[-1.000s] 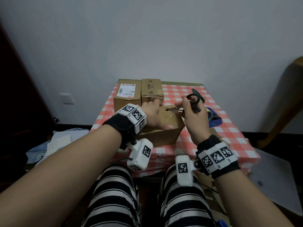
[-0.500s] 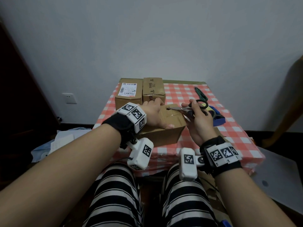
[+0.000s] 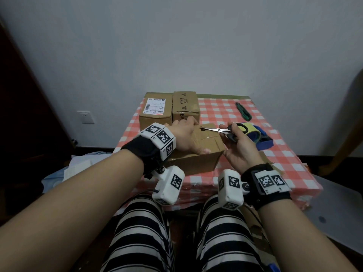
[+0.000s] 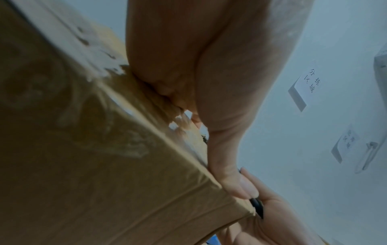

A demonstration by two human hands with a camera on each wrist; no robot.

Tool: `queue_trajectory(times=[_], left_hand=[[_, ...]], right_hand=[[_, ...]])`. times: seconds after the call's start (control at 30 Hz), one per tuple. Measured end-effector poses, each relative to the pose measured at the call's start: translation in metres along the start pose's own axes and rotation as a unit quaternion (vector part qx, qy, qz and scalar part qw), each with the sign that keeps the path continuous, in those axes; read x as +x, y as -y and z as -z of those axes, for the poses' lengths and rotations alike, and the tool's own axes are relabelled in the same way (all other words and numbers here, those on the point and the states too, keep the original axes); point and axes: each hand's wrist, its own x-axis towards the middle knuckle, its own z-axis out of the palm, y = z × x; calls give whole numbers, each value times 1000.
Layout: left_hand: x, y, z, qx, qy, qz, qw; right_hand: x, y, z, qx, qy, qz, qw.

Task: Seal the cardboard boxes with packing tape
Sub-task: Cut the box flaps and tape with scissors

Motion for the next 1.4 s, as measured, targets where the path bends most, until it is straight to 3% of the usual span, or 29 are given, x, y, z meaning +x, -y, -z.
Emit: queue_trajectory(times=[0.17,0.43,0.53,1.0,1.4], left_hand=[[1,0,0,-3,1,-1,1000],[3,1,-2,-2,-5,-4,1000],[4,1,-2,2,-7,-4,1000],[8,4,-3,-3,-4,-4,1000],[16,9,1,-53,22,30,998]], right_hand=[[-3,3,-1,-10,6,5,1000],[-16,26,-17,-168,23,129,977],[-19,27,-24,-205,38,144,967],[-5,8,-5,-34,-4,-11,999],[-16,27,-5,-19,-37,-23,999]])
